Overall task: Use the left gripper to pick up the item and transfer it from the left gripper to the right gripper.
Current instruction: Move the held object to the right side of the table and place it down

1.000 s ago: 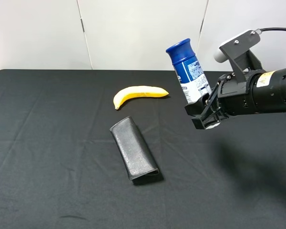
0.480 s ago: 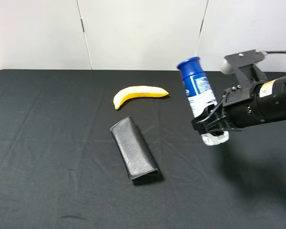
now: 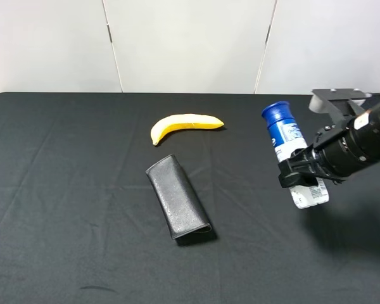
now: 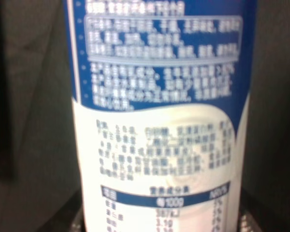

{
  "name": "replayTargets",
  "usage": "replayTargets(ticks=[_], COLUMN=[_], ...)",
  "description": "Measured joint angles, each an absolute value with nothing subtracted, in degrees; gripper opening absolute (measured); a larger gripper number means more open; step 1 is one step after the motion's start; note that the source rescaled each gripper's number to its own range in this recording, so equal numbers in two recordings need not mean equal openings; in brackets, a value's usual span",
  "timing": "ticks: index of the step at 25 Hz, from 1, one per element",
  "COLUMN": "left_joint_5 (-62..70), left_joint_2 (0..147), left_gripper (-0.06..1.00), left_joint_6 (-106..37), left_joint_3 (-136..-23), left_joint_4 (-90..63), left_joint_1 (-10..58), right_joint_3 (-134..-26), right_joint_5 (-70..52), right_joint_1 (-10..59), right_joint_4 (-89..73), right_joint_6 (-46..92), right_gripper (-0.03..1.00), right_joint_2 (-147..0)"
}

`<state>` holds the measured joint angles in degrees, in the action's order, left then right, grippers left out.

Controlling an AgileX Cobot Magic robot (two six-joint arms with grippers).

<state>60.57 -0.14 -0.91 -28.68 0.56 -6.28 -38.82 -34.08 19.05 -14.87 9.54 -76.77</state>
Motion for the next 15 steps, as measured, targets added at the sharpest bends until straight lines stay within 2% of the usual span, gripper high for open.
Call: replayTargets(ticks=[8, 15], left_joint_5=[60.6, 60.6], left_joint_2=[-0.1, -0.1], left_gripper=[1.0, 1.0], left_joint_6=[-0.9, -0.9], left_joint_3=[-28.7, -28.7], left_joint_4=[0.6, 0.6], left_joint_1=[-6.3, -6.3], right_joint_3=[-49.7, -52.0], right_joint_5=[-36.6, -35.1], right_joint_1=[18.9, 18.9], right_joint_4=[-12.9, -8.6], right_joint_6=[9.6, 9.6], right_gripper=[0.0, 0.0], right_joint_2=[-89.4, -99.8])
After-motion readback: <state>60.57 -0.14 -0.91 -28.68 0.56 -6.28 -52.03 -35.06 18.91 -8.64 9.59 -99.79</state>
